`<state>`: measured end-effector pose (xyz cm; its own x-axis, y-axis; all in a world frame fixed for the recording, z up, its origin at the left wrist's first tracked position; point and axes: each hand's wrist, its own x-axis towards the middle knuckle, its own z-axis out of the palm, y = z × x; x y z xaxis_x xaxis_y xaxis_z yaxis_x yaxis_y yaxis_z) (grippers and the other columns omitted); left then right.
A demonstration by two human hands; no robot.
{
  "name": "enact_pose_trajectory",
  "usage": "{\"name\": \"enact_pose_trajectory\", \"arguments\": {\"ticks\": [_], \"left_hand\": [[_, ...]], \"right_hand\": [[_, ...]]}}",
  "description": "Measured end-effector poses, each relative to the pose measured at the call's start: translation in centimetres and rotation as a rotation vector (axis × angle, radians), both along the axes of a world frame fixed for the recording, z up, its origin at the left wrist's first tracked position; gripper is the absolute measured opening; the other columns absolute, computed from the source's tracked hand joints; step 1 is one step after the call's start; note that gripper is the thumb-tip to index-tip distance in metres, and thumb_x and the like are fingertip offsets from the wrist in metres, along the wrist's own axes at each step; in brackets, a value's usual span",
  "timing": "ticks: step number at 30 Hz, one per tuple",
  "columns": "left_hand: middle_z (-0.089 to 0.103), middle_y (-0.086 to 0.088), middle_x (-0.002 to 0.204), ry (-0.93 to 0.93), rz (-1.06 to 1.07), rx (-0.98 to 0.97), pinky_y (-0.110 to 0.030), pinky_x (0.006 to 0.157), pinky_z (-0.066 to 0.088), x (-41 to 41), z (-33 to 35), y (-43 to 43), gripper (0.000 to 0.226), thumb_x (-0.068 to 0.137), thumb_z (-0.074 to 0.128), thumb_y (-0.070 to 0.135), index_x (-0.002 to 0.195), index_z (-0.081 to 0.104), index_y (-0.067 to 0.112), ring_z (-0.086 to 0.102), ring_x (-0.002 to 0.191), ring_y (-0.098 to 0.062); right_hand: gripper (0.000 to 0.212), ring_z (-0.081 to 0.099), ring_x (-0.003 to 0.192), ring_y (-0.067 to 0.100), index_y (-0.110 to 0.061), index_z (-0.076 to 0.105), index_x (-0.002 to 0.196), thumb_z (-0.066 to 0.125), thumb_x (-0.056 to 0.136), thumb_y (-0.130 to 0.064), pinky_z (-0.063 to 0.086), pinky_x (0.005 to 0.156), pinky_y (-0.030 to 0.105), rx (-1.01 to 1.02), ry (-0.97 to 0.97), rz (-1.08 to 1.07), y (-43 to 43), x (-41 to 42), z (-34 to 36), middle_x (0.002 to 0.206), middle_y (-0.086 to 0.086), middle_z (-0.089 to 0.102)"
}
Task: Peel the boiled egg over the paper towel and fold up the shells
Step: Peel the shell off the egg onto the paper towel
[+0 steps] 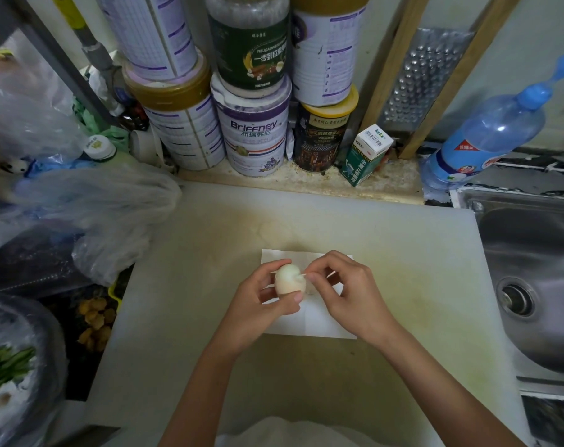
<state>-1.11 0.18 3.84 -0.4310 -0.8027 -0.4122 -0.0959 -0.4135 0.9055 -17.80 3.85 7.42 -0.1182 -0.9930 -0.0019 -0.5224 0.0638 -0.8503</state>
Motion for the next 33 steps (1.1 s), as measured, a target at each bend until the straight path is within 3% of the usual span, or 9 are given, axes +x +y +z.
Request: {"name": "enact_pose_trajectory", "arguments": {"ticks": [5, 11, 15, 20, 24, 29, 33], "left_hand": [[0.066, -0.005, 0.113, 0.009, 0.022, 0.014, -0.034, 0.075, 0.059, -0.1, 0.0, 0.0, 0.045, 0.069, 0.078, 0.025, 0.11, 0.064, 0.039, 0.068, 0.096, -0.017], [0.065, -0.01, 0.114, 0.002, 0.028, 0.02, -0.035, 0.074, 0.059, 0.2, -0.3, 0.1, 0.042, 0.078, 0.075, 0.016, 0.115, 0.062, 0.032, 0.069, 0.094, -0.019], [0.068, -0.001, 0.109, -0.027, 0.052, 0.006, -0.032, 0.076, 0.059, 0.4, -0.5, 0.1, 0.042, 0.079, 0.075, 0.015, 0.116, 0.062, 0.03, 0.068, 0.093, -0.011], [0.071, 0.006, 0.103, -0.056, 0.093, 0.013, -0.025, 0.07, 0.057, 0.8, -1.1, 0.2, 0.04, 0.078, 0.075, 0.013, 0.111, 0.063, 0.033, 0.068, 0.089, -0.006], [0.071, 0.007, 0.104, -0.086, 0.093, 0.015, -0.028, 0.075, 0.058, 1.1, -1.4, 0.3, 0.041, 0.077, 0.076, 0.016, 0.11, 0.062, 0.036, 0.068, 0.09, -0.006], [0.072, 0.01, 0.103, -0.11, 0.085, 0.015, -0.033, 0.087, 0.055, 1.1, -1.8, 0.4, 0.042, 0.075, 0.078, 0.021, 0.112, 0.062, 0.035, 0.067, 0.092, -0.004], [0.072, 0.011, 0.103, -0.121, 0.086, 0.016, -0.02, 0.08, 0.052, 1.0, -2.1, 0.4, 0.039, 0.078, 0.076, 0.018, 0.108, 0.062, 0.036, 0.066, 0.092, -0.004]], "right_hand": [[0.011, 0.058, 0.072, 0.006, -0.013, 0.066, 0.079, 0.063, 0.086, -0.006, 0.048, 0.062, 0.018, 0.061, -0.093, -0.101, -0.3, -0.2, 0.1, 0.08, -0.007, 0.064], [0.024, 0.055, 0.062, 0.005, -0.029, 0.062, 0.069, 0.065, 0.084, -0.01, 0.041, 0.057, 0.012, 0.107, -0.074, -0.199, -0.4, -0.7, -0.6, 0.076, -0.005, 0.067], [0.011, 0.058, 0.058, 0.002, -0.018, 0.071, 0.069, 0.071, 0.078, -0.011, 0.046, 0.061, 0.014, 0.195, 0.081, -0.175, -0.1, -1.0, -1.8, 0.068, -0.01, 0.069], [0.014, 0.061, 0.058, 0.011, -0.011, 0.064, 0.064, 0.072, 0.076, -0.012, 0.051, 0.063, 0.027, 0.259, 0.2, -0.131, -0.1, -0.6, -4.0, 0.061, -0.006, 0.066], [0.01, 0.057, 0.059, 0.014, -0.01, 0.067, 0.073, 0.063, 0.08, -0.003, 0.049, 0.065, 0.028, 0.27, 0.223, -0.063, -0.3, -0.3, -5.0, 0.07, 0.001, 0.068], [0.032, 0.06, 0.093, 0.023, -0.009, 0.074, 0.096, 0.051, 0.081, 0.008, 0.043, 0.081, 0.022, 0.221, 0.324, 0.04, 0.2, -0.3, -5.5, 0.1, 0.008, 0.068], [0.019, 0.063, 0.082, 0.023, -0.01, 0.074, 0.098, 0.062, 0.083, -0.005, 0.049, 0.077, 0.026, 0.194, 0.333, -0.029, 0.4, -0.5, -5.7, 0.095, 0.009, 0.066]]}}
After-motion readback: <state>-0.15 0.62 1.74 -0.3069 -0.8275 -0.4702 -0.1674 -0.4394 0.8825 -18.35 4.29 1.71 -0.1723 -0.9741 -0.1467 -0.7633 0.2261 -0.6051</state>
